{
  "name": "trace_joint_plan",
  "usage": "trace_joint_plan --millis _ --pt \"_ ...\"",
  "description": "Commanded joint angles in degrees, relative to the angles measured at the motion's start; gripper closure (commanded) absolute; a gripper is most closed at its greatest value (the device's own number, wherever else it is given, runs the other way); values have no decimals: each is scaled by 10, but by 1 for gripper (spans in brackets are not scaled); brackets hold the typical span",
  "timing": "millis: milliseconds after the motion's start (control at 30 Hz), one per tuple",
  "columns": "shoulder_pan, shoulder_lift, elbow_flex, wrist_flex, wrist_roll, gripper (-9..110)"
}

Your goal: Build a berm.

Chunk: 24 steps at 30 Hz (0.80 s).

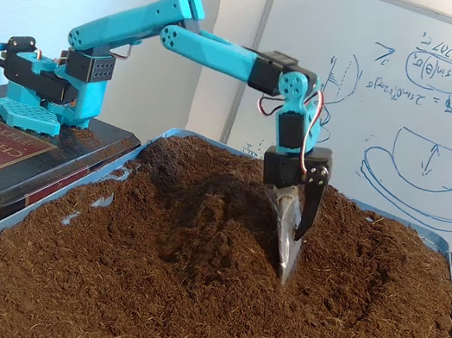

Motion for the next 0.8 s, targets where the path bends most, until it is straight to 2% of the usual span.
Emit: trace_joint_plan --millis 0,133,300,400,533,767 --pt "13 40 -120 -53 76 101" --pt "9 -36 -192 -193 128 101" --pt "15 -136 -228 -428 131 101" --pt "42 -170 -227 -530 131 101" --pt "95 -175 -226 -517 125 101" --pt "155 -168 -231 -425 45 101"
